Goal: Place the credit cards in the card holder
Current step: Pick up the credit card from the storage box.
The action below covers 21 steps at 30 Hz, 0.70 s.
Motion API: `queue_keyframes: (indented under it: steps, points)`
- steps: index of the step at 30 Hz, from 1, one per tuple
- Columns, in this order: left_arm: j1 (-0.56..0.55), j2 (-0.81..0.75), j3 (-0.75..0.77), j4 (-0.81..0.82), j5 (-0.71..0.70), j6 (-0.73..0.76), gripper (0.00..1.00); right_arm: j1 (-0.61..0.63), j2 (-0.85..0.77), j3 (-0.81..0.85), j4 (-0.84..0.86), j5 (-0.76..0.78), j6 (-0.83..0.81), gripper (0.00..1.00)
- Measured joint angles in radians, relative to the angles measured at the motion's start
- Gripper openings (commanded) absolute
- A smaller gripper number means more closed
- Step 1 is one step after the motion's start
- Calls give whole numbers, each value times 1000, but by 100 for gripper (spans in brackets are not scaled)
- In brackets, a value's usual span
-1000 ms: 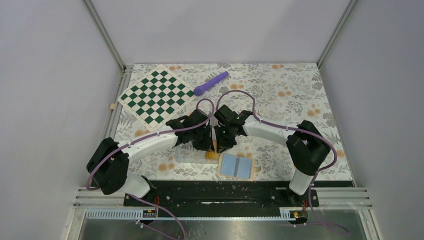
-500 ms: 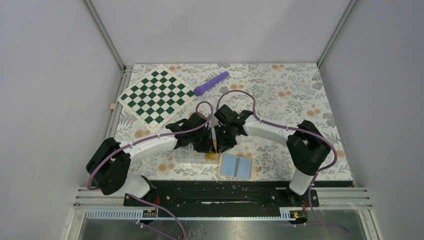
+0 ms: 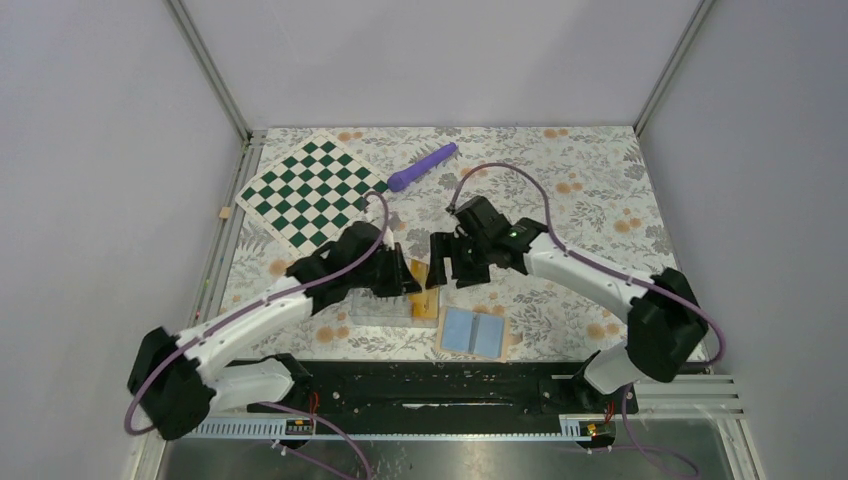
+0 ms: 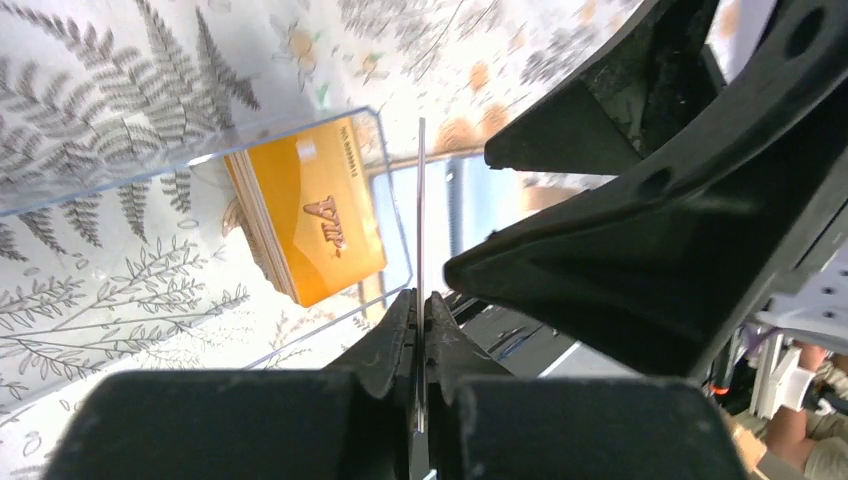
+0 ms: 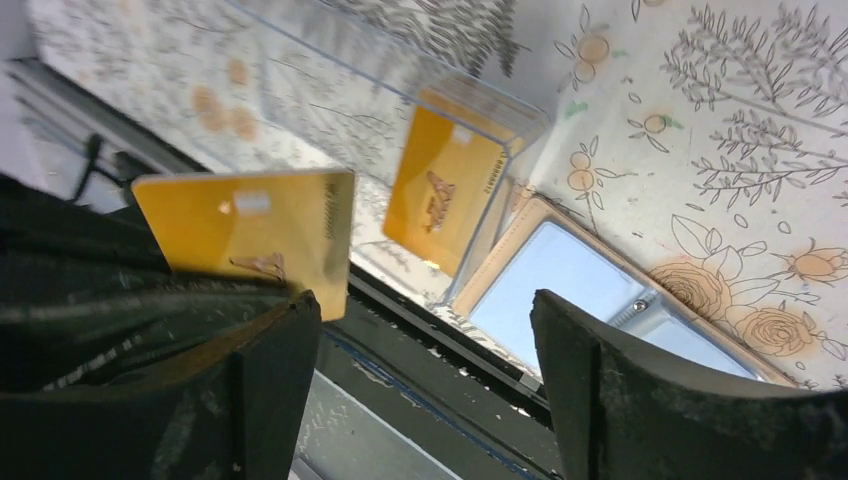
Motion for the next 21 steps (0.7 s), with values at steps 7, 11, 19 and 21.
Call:
queue_keyframes:
  steps: [7, 11, 19, 21]
  points:
    - [76, -343, -117, 55, 36, -4, 0, -89, -225, -50, 91, -118, 4, 89]
    - [92, -499, -198, 117, 114, -22, 0, -166, -366, -165, 227, -272, 69, 81]
    - [94, -628, -361, 399, 300, -149, 0, -192, -390, -265, 587, -570, 274, 57]
    - [94, -633, -387, 470, 332, -186, 0, -192, -382, -292, 703, -623, 342, 51]
